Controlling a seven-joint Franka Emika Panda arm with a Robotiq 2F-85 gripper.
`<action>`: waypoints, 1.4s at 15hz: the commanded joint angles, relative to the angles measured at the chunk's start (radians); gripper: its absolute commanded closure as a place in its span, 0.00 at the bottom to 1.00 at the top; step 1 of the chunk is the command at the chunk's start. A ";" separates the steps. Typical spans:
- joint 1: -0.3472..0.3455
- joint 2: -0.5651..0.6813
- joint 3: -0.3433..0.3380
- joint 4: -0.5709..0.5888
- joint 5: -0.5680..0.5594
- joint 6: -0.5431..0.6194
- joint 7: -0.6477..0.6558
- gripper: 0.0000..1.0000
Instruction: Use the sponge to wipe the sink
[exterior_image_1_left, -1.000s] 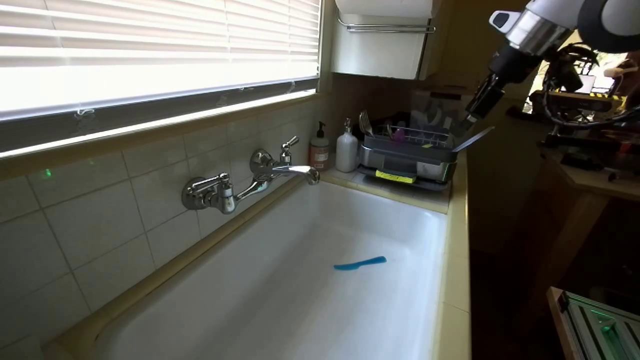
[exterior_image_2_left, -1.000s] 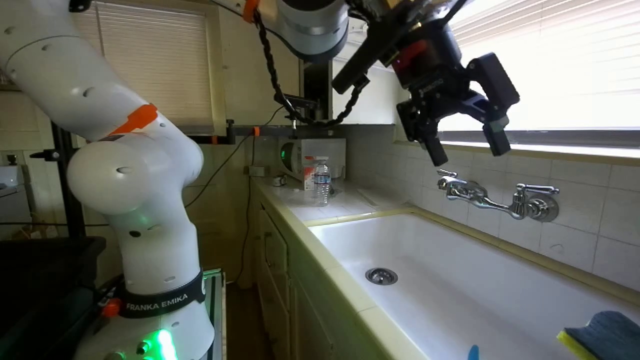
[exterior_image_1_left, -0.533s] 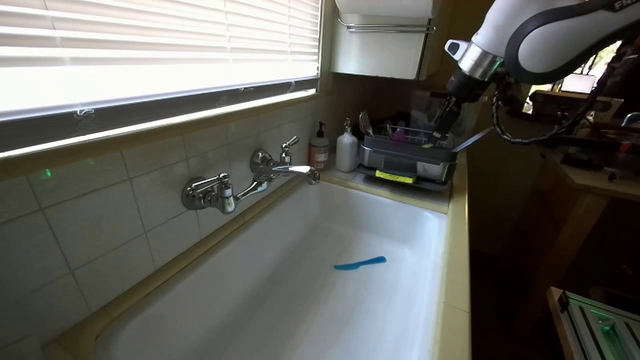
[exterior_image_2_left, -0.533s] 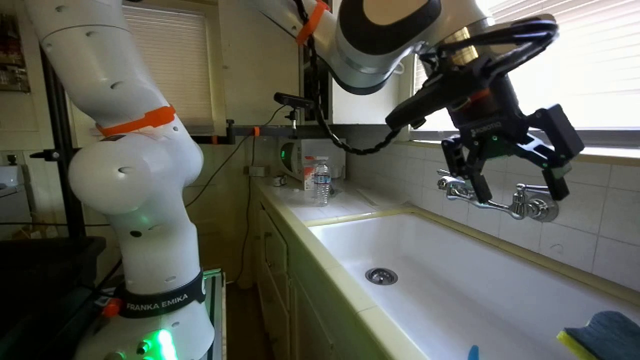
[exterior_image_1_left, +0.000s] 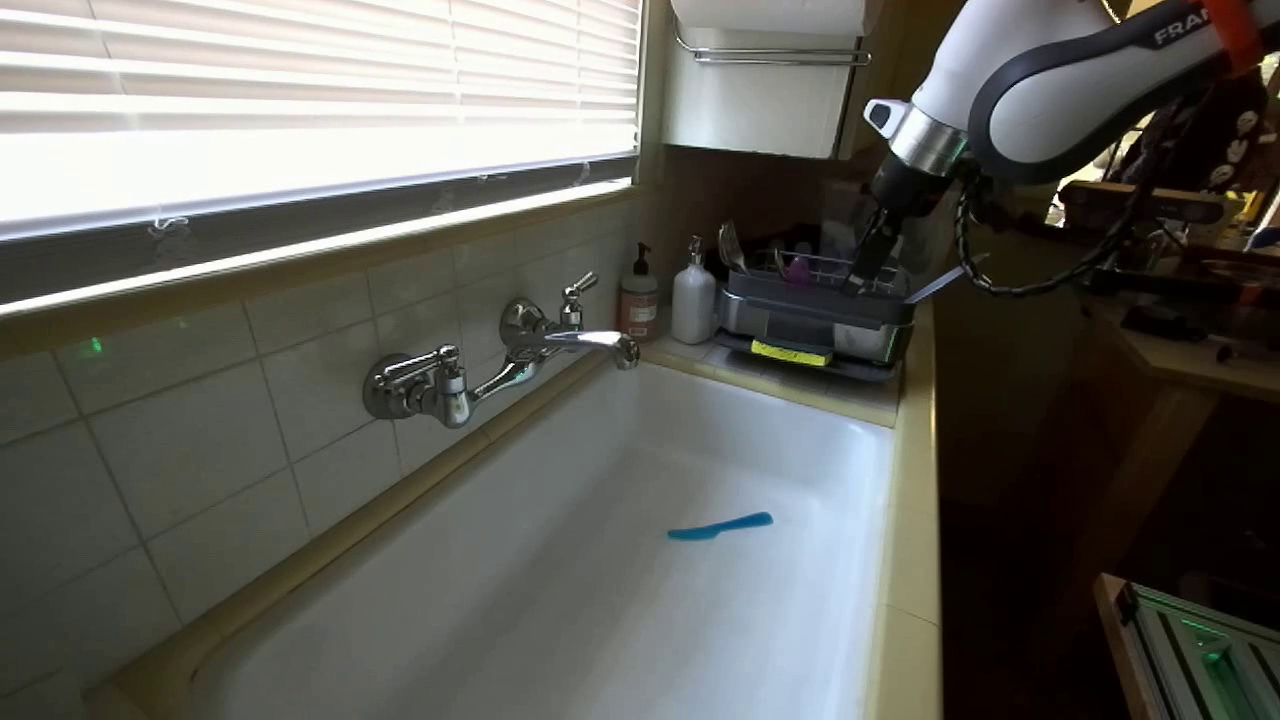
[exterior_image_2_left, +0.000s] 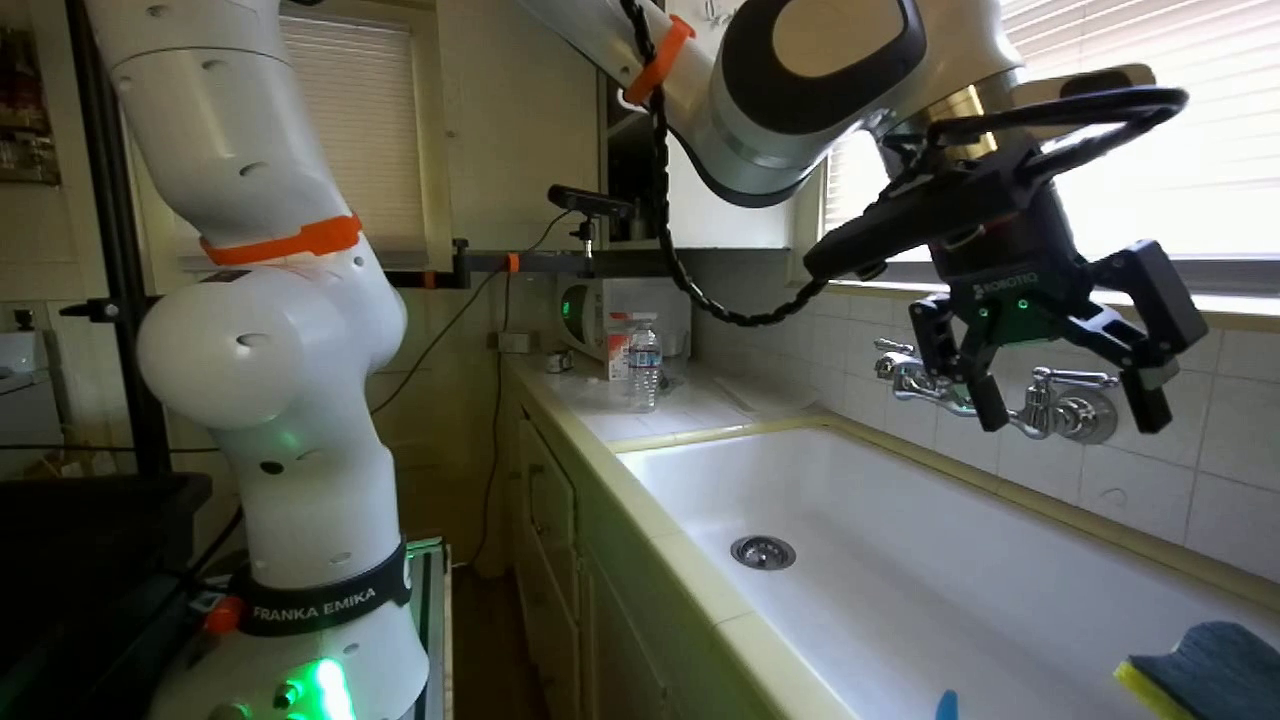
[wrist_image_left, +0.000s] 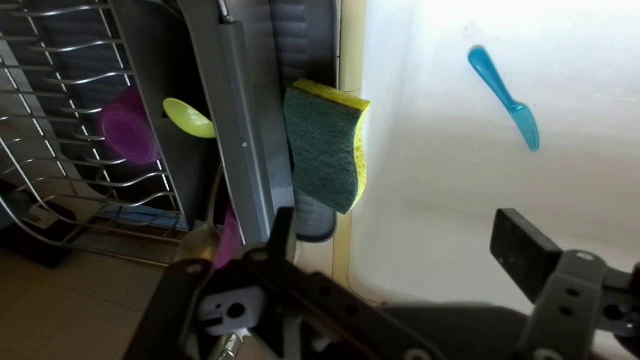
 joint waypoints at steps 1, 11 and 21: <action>-0.011 0.043 0.008 0.018 0.042 0.001 0.029 0.00; -0.002 0.214 -0.005 0.083 0.277 0.105 -0.017 0.00; -0.034 0.422 0.029 0.168 0.222 0.240 0.066 0.00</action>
